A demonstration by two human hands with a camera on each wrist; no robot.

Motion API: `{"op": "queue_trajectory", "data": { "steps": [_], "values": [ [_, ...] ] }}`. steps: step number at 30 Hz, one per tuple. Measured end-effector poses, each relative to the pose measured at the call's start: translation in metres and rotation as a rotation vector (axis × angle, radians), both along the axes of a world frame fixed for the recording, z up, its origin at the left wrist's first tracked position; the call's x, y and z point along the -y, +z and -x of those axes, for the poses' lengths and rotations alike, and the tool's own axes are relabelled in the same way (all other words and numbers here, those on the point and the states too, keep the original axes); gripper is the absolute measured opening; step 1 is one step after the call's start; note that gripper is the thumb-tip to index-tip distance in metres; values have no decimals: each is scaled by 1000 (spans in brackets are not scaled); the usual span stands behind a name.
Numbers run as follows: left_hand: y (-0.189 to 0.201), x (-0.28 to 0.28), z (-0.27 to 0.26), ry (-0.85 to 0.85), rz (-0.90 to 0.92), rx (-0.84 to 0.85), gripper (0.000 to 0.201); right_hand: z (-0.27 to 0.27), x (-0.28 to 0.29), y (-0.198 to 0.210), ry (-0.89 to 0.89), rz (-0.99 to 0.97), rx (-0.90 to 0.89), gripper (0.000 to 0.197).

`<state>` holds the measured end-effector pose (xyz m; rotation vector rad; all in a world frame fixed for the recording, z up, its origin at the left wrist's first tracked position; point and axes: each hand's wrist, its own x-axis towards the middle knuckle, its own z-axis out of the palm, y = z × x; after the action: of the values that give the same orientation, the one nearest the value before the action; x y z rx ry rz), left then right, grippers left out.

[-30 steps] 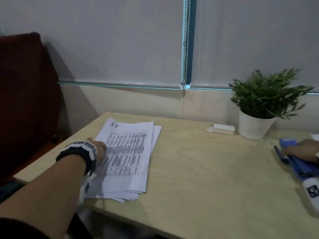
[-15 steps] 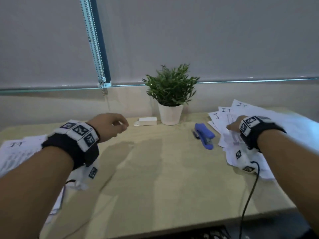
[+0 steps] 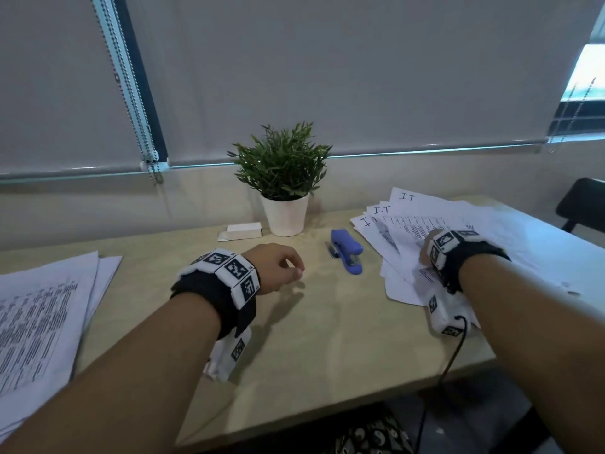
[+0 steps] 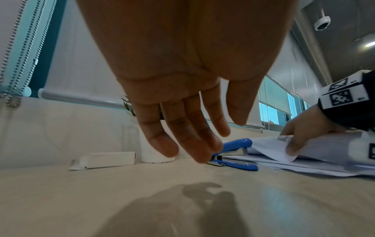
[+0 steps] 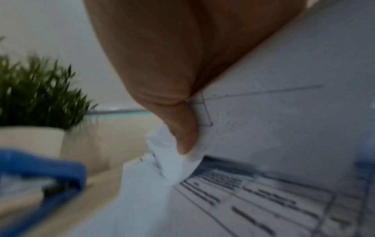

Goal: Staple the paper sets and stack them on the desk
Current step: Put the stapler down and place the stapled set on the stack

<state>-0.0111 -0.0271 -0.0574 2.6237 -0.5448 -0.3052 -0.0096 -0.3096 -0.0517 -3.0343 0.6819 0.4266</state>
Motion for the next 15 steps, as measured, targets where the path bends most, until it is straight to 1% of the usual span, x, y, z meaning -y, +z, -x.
{"op": "queue_trajectory", "data": {
  "steps": [2, 4, 5, 6, 8, 9, 11, 13, 15],
  "values": [
    [4, -5, 2, 10, 29, 0, 13, 5, 6, 10, 54, 98, 38, 44],
    [8, -6, 5, 23, 72, 6, 15, 10, 10, 23, 90, 119, 181, 50],
    [9, -6, 6, 35, 102, 10, 18, 11, 11, 30, 94, 53, 280, 50],
    [10, -6, 8, 48, 135, 16, 22, 12, 8, 39, 73, -63, 346, 46],
    [11, -4, 11, 85, 210, 23, 30, 29, -11, 66, 79, -167, 455, 48],
    [11, -3, 12, 113, 269, 15, 36, 39, -22, 80, 115, -167, 481, 44],
    [14, -1, 14, 196, 425, -12, 52, 54, -40, 98, 182, -186, 502, 29],
    [20, -2, 15, 302, 618, -52, 68, 69, -58, 108, 281, -177, 476, 19],
    [23, -5, 17, 403, 790, -107, 80, 82, -71, 112, 335, -192, 446, 14]
  ]
}}
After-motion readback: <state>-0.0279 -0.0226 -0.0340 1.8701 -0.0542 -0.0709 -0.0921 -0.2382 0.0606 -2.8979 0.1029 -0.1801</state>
